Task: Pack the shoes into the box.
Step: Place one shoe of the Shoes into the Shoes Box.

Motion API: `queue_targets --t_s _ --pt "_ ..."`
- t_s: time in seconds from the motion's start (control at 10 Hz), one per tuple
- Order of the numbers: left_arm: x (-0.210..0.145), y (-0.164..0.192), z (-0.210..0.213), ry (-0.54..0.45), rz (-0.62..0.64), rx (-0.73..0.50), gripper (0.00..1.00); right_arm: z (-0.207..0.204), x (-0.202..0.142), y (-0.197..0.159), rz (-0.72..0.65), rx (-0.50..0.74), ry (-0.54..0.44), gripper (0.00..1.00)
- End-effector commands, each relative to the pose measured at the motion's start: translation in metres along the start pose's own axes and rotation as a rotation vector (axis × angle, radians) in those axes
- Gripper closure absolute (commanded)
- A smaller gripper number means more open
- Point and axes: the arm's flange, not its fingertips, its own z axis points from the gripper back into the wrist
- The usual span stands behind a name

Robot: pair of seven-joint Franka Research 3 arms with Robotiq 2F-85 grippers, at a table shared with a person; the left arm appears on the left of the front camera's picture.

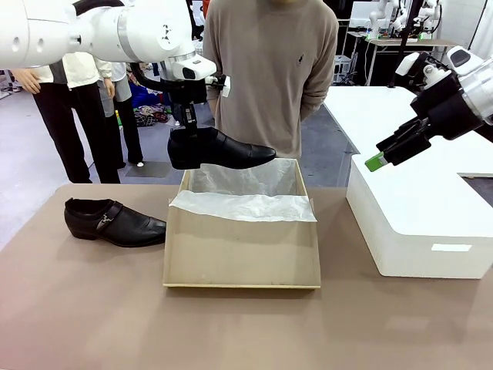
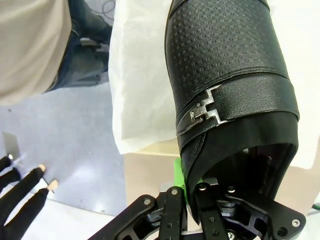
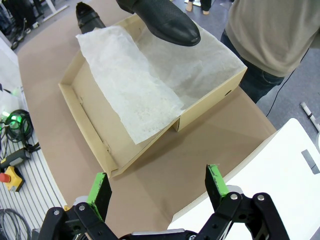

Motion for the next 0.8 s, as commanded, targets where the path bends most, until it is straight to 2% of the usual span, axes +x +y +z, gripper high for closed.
queue_targets --t_s 0.0,0.4,0.7 --pt "0.012 -0.006 -0.002 0.009 -0.015 0.024 1.00 -0.001 0.001 -0.003 0.008 0.015 -0.026 0.00" --pt "0.046 -0.015 -0.022 0.004 -0.094 0.021 1.00 -0.001 0.001 -0.003 0.008 0.015 -0.026 0.00" --pt "0.051 -0.014 -0.038 0.038 -0.150 0.047 1.00 -0.001 0.001 -0.003 0.008 0.015 -0.026 0.00"
